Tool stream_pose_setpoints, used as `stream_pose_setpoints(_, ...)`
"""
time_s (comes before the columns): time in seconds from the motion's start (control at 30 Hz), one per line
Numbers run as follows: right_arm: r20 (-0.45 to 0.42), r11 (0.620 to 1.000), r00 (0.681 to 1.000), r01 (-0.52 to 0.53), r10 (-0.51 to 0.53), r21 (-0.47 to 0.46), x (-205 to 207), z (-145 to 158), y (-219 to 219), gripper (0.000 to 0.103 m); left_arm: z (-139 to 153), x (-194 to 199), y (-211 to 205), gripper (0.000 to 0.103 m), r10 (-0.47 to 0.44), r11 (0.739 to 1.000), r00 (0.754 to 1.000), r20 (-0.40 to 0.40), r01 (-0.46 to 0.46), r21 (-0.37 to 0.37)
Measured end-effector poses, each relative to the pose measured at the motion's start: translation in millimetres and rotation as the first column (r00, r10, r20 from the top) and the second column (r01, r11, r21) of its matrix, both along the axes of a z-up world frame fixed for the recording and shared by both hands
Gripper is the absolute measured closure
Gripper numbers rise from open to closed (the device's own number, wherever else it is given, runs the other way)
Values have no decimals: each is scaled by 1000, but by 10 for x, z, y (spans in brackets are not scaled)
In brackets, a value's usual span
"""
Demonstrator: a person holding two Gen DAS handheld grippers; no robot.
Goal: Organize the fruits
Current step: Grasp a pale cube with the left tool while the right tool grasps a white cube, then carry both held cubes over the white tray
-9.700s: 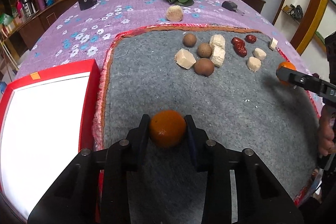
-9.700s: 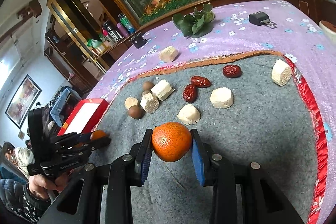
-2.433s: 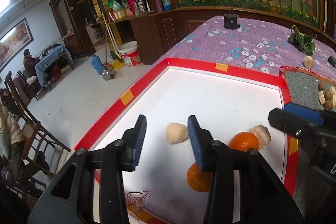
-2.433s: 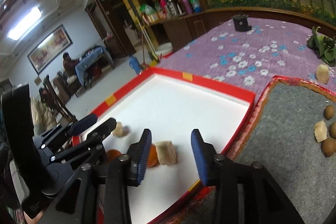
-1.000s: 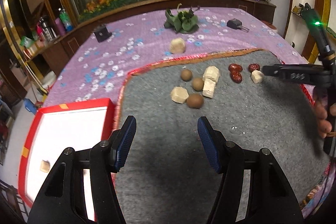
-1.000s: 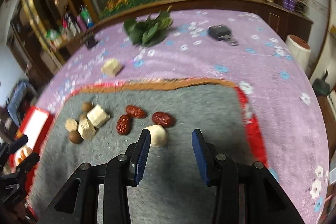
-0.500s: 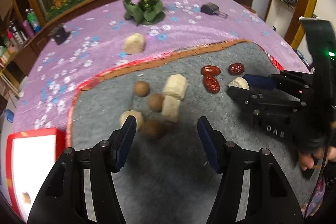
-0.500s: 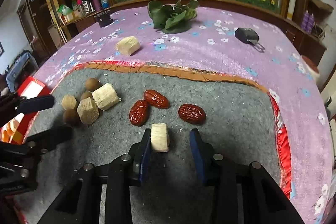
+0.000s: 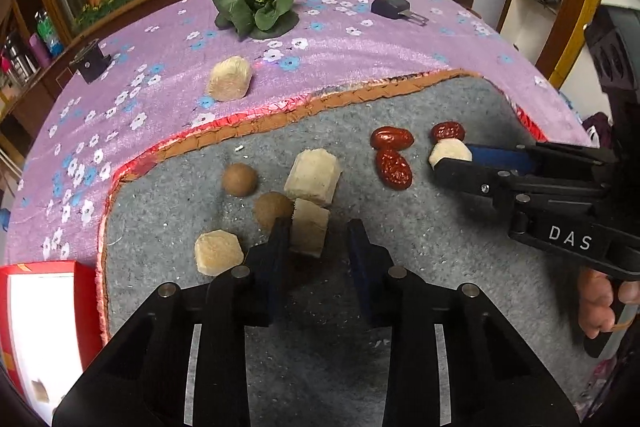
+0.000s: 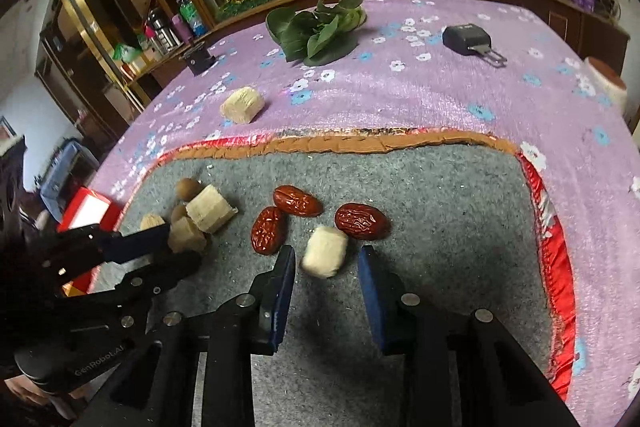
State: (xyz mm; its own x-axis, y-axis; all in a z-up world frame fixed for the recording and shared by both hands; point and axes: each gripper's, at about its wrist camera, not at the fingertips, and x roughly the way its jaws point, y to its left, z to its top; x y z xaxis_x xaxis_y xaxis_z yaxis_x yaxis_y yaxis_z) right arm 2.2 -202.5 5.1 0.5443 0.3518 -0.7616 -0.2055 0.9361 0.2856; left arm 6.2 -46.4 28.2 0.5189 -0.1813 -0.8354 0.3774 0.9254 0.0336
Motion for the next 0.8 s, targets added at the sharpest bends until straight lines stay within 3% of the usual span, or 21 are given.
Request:
stream_pose_setpoints(0.17,19,1000,1000,-9,9,-4,-12,14,0,79,-52,-1,-1,83,20,999,1000,15,-20,36)
stream_pose_setpoints(0.43,37,1000,999,-21,21,8,-45,52,-15,80,-4,-80,85,86,53,998,998,25,-52,-29)
stream_pose_setpoints(0.6,98,999,995,-31,28,25,-97,145,-23,80,203,-395,284,86,75,995,994,85,-69,-70)
stream_pose_setpoints(0.8,167,999,986,-32,31,2,-159,187,42,81,487,-969,735,86,164,985,966,198,-149,-91)
